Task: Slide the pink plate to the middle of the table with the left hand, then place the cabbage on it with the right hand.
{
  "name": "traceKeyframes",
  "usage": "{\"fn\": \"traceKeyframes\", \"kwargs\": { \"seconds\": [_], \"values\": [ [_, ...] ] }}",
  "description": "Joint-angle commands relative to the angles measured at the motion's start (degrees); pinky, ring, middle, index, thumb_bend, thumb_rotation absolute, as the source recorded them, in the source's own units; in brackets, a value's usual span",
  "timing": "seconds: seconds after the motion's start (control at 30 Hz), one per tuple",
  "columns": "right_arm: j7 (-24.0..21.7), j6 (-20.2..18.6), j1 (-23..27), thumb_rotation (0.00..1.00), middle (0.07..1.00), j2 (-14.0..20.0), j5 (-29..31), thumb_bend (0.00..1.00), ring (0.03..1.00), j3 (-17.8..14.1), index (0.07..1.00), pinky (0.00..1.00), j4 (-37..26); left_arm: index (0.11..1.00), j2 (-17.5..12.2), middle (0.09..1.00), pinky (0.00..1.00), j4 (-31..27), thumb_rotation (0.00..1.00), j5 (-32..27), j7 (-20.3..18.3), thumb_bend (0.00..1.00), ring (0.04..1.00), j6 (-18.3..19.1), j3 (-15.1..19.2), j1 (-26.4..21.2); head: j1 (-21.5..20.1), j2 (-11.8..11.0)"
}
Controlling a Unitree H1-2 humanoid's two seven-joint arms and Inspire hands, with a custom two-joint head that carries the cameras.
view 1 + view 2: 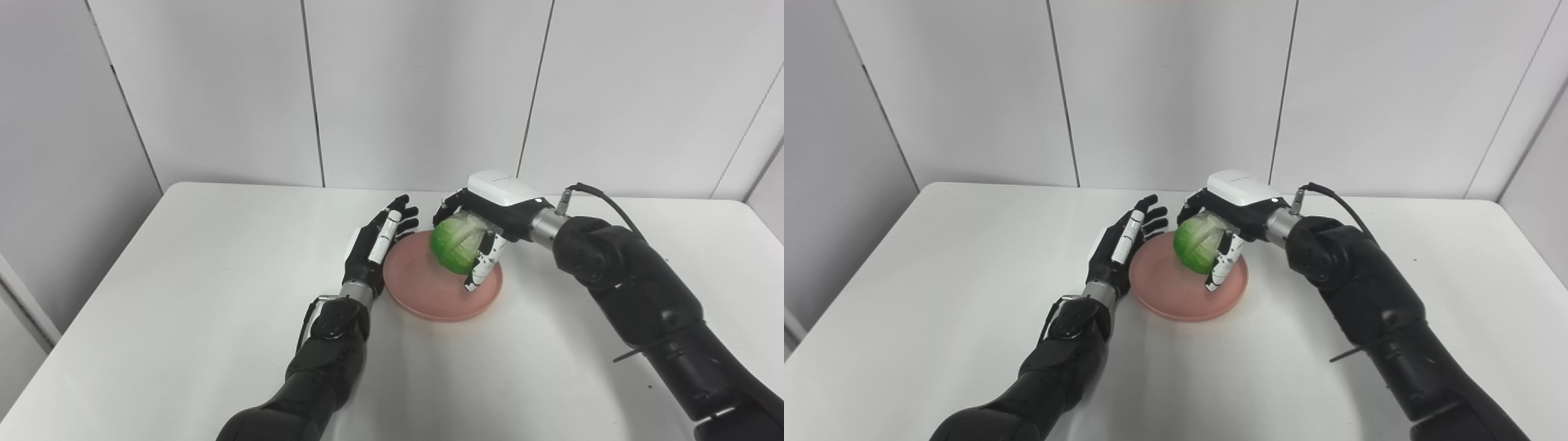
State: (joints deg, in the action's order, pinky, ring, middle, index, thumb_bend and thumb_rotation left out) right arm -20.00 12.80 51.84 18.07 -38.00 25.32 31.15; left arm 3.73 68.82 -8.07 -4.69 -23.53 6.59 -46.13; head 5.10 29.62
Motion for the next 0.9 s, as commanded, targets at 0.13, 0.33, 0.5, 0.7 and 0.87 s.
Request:
{"fn": "traceKeyframes", "kwargs": {
  "seconds": [0.13,0.33,0.5,0.7,0.87],
  "values": [
    [8.46,3.54,2.91,0.00,0.544,-1.20,-3.33,0.51,0.452,0.80,0.458,0.44,2.17,0.821,0.87,0.810,0.78,4.59,0.80,0.39,1.38,0.70,0.806,4.32,-0.19,5.11,-0.38,0.01],
    [15.92,6.05,2.02,0.00,0.478,-1.09,-6.99,0.52,0.419,2.97,0.507,0.36,6.21,0.820,0.81,0.806,0.78,4.63,0.81,0.77,1.54,0.71,0.809,4.32,-0.22,5.03,-0.46,0.09],
    [20.27,8.09,1.92,0.00,0.492,-1.09,-7.77,0.52,0.418,3.30,0.511,0.37,8.33,0.821,0.78,0.803,0.78,4.87,0.80,1.06,1.64,0.72,0.806,4.37,-0.18,4.72,-0.38,0.22],
    [17.22,4.65,1.57,0.00,0.497,-1.24,-7.57,0.52,0.406,3.06,0.536,0.35,6.30,0.820,0.91,0.809,0.78,4.86,0.81,1.14,1.29,0.72,0.810,4.80,-0.38,4.49,-0.74,0.72],
    [10.53,-0.45,0.76,0.40,0.709,-1.02,-6.81,0.98,0.640,2.19,0.708,0.52,2.55,0.828,1.15,0.815,0.78,4.55,0.81,1.19,1.22,0.71,0.819,4.80,-0.51,4.65,-0.54,1.12]
  ]
}}
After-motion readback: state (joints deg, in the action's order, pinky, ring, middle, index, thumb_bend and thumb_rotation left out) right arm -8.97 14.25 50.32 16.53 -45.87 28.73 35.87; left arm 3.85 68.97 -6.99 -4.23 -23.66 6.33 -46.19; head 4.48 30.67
